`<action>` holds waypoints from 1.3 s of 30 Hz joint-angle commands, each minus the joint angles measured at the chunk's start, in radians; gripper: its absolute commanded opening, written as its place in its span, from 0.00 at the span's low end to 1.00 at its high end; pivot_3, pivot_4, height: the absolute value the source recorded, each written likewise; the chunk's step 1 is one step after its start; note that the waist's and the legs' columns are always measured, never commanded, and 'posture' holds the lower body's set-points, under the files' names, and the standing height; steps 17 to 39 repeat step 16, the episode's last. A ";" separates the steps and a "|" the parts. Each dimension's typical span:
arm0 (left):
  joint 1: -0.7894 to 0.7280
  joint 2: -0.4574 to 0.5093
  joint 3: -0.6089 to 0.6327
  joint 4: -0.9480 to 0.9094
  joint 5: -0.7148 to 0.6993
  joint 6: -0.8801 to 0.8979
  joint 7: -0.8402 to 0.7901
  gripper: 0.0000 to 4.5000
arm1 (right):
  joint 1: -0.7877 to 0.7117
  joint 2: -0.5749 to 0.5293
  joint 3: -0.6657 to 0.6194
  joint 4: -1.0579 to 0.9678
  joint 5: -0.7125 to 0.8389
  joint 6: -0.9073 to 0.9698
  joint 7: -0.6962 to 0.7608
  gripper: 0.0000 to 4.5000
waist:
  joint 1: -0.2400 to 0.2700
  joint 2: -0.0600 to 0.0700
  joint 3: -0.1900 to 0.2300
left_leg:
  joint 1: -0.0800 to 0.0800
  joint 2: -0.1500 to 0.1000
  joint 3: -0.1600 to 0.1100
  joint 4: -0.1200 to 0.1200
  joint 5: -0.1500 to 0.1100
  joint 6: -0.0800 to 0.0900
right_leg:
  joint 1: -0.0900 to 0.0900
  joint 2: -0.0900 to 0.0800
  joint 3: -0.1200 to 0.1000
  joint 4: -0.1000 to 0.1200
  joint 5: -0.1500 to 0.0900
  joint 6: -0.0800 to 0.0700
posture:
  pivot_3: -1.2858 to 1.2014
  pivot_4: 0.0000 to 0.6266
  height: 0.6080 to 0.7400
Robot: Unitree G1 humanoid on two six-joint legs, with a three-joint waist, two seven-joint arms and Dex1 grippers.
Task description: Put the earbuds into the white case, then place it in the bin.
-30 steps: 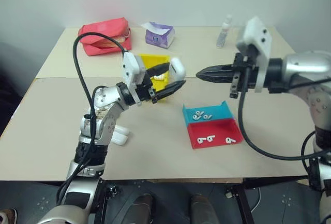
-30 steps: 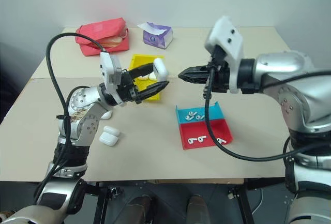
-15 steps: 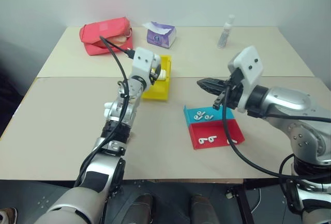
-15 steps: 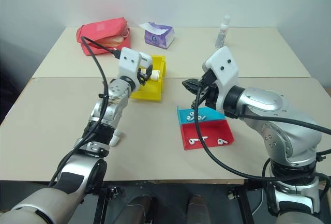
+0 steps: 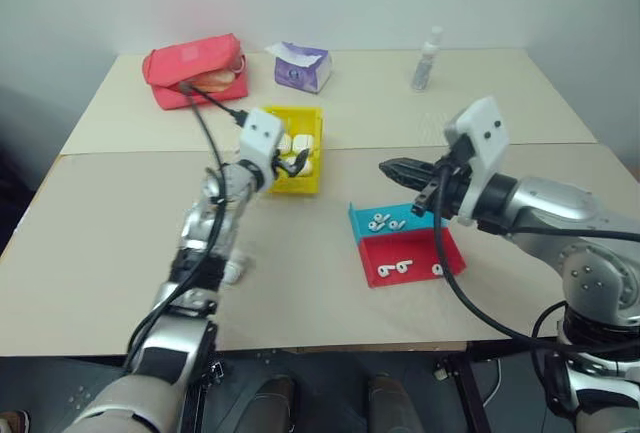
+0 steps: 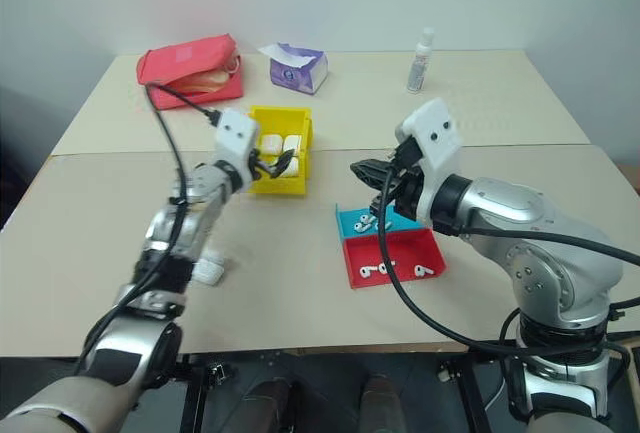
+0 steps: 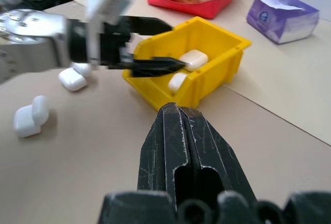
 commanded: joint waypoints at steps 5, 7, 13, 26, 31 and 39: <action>0.244 0.279 0.144 -0.483 -0.410 0.159 -0.489 0.99 | 0.197 -0.049 -0.023 -0.072 -0.071 -0.205 0.074 0.00 | 0.002 0.001 0.000 | 0.000 0.000 0.000 0.000 0.000 0.000 | 0.000 -0.001 0.000 0.000 0.000 0.000 | 0.52 0.24 1.00; 0.297 0.381 0.209 -0.564 -0.519 0.237 -0.571 0.99 | 0.260 -0.094 -0.034 -0.069 -0.104 -0.291 0.146 0.00 | 0.003 0.001 0.000 | 0.000 0.000 0.000 0.000 0.000 0.000 | 0.001 0.000 0.000 -0.001 0.000 0.000 | 0.52 0.24 1.00; 0.409 0.567 0.326 -0.694 -0.697 0.373 -0.669 0.99 | 0.396 -0.197 -0.172 -0.065 -0.016 -0.346 0.328 0.00 | 0.009 0.001 0.000 | 0.007 0.002 0.001 0.000 -0.005 0.008 | 0.006 0.002 0.001 -0.003 0.000 0.000 | 0.52 0.24 1.00; 0.465 0.589 0.359 -0.738 -0.700 0.358 -0.647 0.99 | 0.451 -0.242 -0.208 -0.068 -0.026 -0.378 0.377 0.00 | 0.012 0.001 0.000 | 0.012 0.002 0.003 -0.004 -0.006 0.010 | 0.008 0.001 0.002 -0.003 0.000 0.000 | 0.52 0.24 1.00; 0.465 0.589 0.359 -0.738 -0.700 0.358 -0.647 0.99 | 0.451 -0.242 -0.208 -0.068 -0.026 -0.378 0.377 0.00 | 0.012 0.001 0.000 | 0.012 0.002 0.003 -0.004 -0.006 0.010 | 0.008 0.001 0.002 -0.003 0.000 0.000 | 0.52 0.24 1.00; 0.465 0.589 0.359 -0.738 -0.700 0.358 -0.647 0.99 | 0.451 -0.242 -0.208 -0.068 -0.026 -0.378 0.377 0.00 | 0.012 0.001 0.000 | 0.012 0.002 0.003 -0.004 -0.006 0.010 | 0.008 0.001 0.002 -0.003 0.000 0.000 | 0.52 0.24 1.00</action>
